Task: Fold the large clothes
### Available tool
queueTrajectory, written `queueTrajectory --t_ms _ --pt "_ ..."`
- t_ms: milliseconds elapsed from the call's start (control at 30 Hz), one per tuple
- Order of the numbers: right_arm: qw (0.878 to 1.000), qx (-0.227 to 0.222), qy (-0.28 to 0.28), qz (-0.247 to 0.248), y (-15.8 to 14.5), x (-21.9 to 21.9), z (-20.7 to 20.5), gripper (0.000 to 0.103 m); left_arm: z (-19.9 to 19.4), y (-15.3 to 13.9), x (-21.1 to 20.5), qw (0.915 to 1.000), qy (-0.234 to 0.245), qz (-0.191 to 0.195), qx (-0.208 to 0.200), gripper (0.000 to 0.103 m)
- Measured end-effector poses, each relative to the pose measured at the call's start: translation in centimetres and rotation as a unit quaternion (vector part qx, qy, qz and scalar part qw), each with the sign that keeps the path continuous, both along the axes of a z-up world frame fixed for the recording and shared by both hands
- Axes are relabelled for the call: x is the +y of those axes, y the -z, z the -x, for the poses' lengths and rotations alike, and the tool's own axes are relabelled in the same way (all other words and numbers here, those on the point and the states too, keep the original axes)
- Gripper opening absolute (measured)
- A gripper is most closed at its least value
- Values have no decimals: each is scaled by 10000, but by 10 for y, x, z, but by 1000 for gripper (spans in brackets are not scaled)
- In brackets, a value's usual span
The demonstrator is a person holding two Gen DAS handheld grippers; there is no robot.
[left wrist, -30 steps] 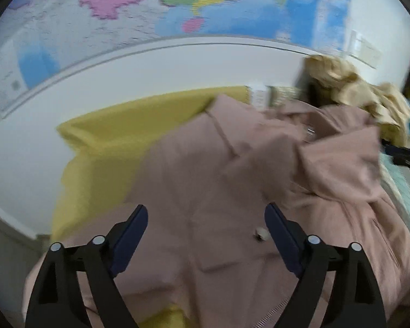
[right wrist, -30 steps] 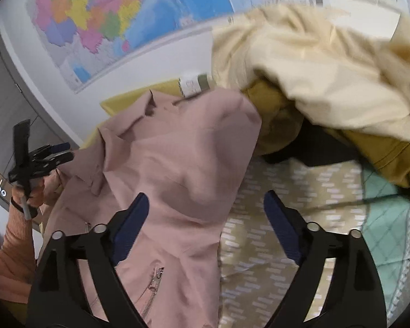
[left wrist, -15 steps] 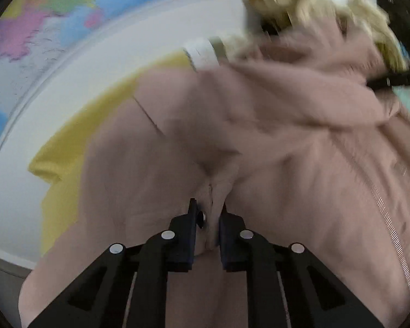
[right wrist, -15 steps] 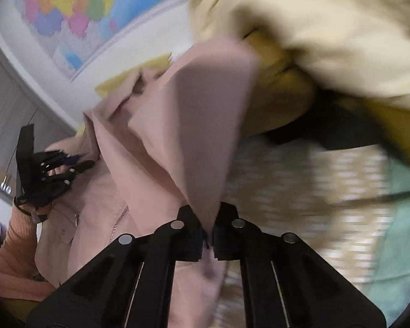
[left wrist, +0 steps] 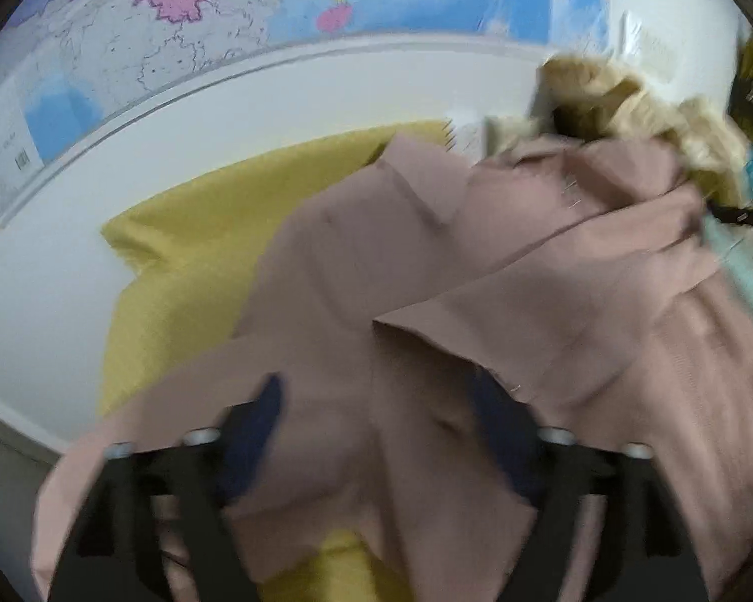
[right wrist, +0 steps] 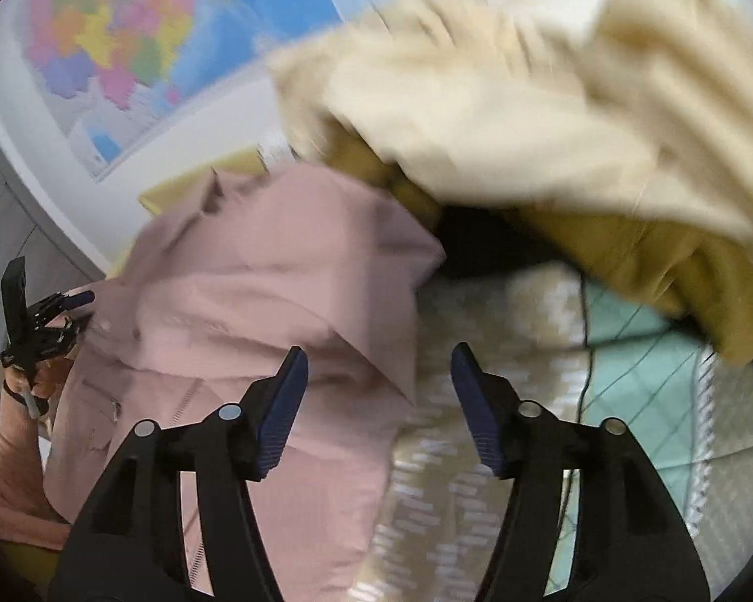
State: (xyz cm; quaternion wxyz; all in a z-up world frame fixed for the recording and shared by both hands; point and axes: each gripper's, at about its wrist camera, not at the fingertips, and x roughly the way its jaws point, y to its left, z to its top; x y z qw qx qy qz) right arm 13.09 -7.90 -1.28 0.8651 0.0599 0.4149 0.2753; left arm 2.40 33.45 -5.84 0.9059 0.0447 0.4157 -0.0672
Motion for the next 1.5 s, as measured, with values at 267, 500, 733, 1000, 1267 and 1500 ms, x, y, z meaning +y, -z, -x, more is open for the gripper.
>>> queueTrajectory --t_ms 267,500,733,1000,1267,1500 --pt "9926 -460 -1024 460 -5 77 20 65 -4 7 -35 9986 425 207 235 96" --pt "9844 81 -1697 455 29 119 22 58 -39 29 -63 9969 380 -485 480 5" --pt "9926 -164 -1185 -193 -5 80 10 59 -53 -18 -29 9936 -561 -898 -383 2" --pt "9941 100 -1073 -95 13 92 -11 59 -41 9 -40 9987 372 -348 57 82" --pt "9942 183 -1061 -57 19 96 -8 64 -54 44 -66 9911 807 -919 520 59" --pt "9959 29 -897 -114 7 80 -3 64 -69 23 -57 9953 350 -890 143 4"
